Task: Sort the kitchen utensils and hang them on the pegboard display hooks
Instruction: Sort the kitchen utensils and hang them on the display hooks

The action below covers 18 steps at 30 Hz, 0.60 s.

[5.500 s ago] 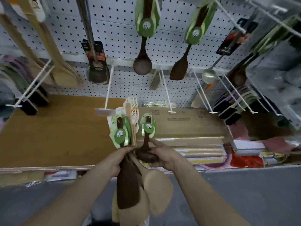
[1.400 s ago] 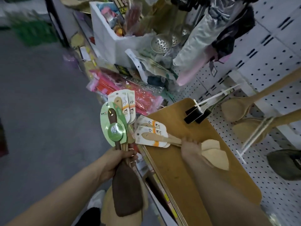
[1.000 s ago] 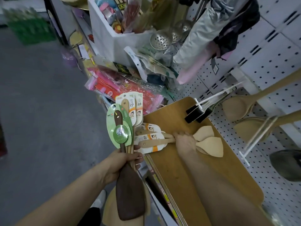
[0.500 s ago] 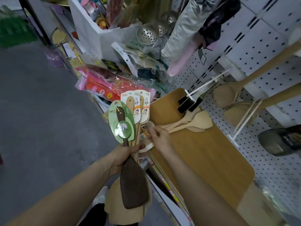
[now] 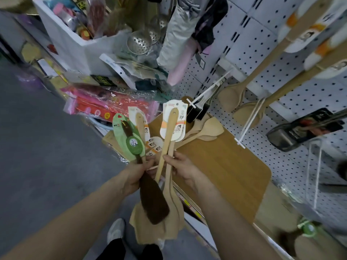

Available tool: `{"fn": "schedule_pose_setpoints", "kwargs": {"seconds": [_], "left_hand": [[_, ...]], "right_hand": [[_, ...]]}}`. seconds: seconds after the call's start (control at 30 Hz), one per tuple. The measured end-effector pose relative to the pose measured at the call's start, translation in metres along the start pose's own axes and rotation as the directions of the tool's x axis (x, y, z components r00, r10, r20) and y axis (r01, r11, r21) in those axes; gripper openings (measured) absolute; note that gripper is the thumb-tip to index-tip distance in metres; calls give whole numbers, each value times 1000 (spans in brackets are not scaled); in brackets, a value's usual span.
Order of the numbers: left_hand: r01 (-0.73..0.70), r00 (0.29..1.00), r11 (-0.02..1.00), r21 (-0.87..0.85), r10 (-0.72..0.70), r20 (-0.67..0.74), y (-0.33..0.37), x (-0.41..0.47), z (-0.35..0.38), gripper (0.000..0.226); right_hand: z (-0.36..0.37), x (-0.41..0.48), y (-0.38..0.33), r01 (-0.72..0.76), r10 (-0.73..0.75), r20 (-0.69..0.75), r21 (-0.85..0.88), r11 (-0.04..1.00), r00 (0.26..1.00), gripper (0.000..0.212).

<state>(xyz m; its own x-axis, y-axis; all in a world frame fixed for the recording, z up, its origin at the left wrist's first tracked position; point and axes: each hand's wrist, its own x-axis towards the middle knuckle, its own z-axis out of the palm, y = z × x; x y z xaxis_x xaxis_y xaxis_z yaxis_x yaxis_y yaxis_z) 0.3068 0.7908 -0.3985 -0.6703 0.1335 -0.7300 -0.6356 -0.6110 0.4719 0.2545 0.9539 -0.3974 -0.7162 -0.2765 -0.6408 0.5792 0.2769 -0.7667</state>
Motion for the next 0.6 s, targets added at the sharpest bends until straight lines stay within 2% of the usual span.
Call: {"fn": "schedule_pose_setpoints", "kwargs": {"seconds": [0.1,0.17,0.3,0.33,0.4,0.47,0.53,0.6], "left_hand": [[9,1000,1000,11,-9,-6,3,5,-1,29],[13,1000,998,54,-14,15,1,7,2,28],[30,999,997,74,-32,39,-5,6,13,20],[34,999,996,78,-37,39,-5,5,14,21],[30,999,997,73,-32,14,-6,7,12,22],[21,998,999,39,-19,-56,-3,7,7,18],[-16,992,998,57,23,-123,2,7,-2,12],[-79,982,995,63,89,-169,9,6,-10,9]], "right_hand": [[-7,-1,1,-19,19,-12,-15,1000,1000,10],[-4,-1,1,-43,43,-21,-8,999,999,14],[5,10,10,-72,58,-83,-182,981,995,60],[5,14,11,-82,60,-101,-238,968,993,62],[4,13,0,-125,78,-150,-335,934,986,39],[-5,10,-13,-151,79,-165,-487,860,983,15],[-21,17,-20,-188,98,-171,-665,723,980,13],[-31,26,-23,-198,116,-161,-841,505,980,18]]}}
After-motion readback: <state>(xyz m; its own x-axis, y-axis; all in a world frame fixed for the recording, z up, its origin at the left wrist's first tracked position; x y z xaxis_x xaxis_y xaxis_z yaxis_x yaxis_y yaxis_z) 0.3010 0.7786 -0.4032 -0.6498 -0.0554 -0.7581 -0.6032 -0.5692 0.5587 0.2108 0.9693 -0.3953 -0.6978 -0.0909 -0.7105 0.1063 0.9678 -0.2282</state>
